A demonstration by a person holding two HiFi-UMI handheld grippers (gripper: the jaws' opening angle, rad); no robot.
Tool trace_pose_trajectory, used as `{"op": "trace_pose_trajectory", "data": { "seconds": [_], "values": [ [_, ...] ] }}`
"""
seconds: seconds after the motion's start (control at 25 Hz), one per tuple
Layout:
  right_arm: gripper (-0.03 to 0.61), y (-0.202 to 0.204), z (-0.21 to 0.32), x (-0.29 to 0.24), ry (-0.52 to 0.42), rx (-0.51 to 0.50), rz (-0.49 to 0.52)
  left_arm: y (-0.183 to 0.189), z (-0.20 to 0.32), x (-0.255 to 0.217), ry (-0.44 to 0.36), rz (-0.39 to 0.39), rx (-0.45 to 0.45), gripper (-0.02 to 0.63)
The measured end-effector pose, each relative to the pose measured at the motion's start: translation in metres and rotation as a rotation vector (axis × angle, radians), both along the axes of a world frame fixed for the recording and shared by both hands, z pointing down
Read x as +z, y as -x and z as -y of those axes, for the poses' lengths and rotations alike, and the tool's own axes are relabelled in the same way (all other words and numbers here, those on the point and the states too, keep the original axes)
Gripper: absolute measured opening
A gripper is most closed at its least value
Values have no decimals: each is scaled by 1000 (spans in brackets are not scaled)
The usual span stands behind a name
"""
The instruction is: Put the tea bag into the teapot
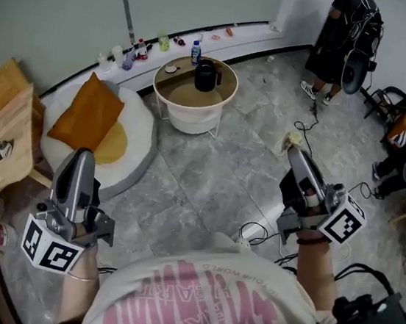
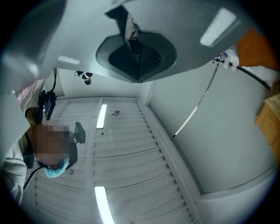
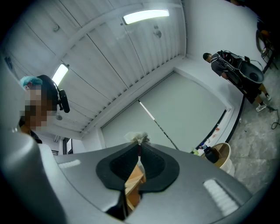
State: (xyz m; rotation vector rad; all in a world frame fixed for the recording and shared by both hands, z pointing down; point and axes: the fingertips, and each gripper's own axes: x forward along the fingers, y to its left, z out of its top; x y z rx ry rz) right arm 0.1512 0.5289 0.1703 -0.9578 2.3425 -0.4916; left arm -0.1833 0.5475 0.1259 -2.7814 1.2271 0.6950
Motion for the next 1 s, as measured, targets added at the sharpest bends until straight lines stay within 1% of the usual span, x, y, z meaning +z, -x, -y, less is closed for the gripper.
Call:
{"op": "trace_pose_trajectory", "data": {
  "seconds": [0.16,0.28,0.36,0.56,0.76,0.88,1.0],
  "values": [
    [18,15,13,5,15,-26,14,2,3,5,8,21,11,18],
    [18,33,23,11,24,-49,6,1,4,13,-1,78,19,18],
    [18,40,32,11,31,-51,-8,3,10,17,7,109,22,18],
    [18,47,61,-2,45,-65,-43,11,34,16,40,87,19,18],
    [18,39,77,11,69,-66,-36,8,55,32,87,74,-12,18],
    [18,33,82,24,77,-63,-39,2,64,41,84,81,-8,18],
    [18,26,98,31,71,-65,-19,-4,79,46,69,90,-7,18]
  ]
}}
